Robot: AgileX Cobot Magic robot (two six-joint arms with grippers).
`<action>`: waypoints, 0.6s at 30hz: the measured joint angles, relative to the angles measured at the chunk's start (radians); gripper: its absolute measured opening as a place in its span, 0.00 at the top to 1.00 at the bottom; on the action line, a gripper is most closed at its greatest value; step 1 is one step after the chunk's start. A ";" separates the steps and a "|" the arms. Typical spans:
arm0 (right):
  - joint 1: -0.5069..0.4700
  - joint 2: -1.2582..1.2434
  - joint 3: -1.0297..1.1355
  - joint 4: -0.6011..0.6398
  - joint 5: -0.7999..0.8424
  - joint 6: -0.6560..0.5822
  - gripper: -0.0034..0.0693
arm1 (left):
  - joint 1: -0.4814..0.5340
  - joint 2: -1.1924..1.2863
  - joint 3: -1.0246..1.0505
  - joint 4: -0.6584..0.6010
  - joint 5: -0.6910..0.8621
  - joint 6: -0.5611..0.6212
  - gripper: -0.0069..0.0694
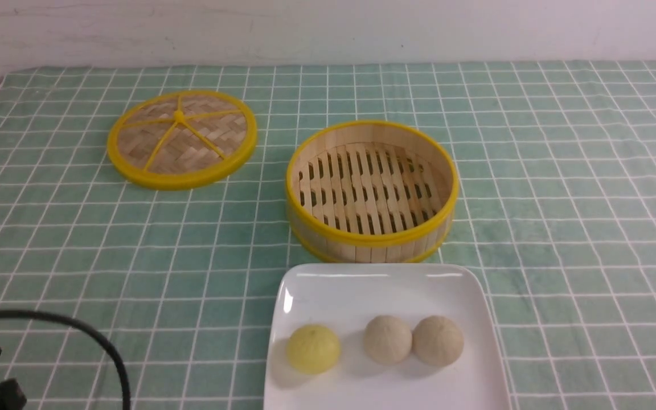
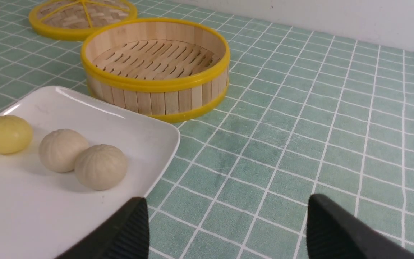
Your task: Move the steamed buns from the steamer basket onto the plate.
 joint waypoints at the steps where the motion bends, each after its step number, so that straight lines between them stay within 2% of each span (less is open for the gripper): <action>1: 0.000 0.000 0.000 -0.001 0.000 0.000 0.17 | 0.000 -0.041 0.031 0.012 -0.004 0.000 0.45; 11: 0.000 0.000 0.000 -0.001 -0.002 0.000 0.17 | 0.000 -0.247 0.145 0.078 0.046 -0.006 0.45; 18: 0.000 0.000 0.000 -0.001 -0.002 0.000 0.17 | 0.002 -0.353 0.148 0.078 0.197 -0.009 0.45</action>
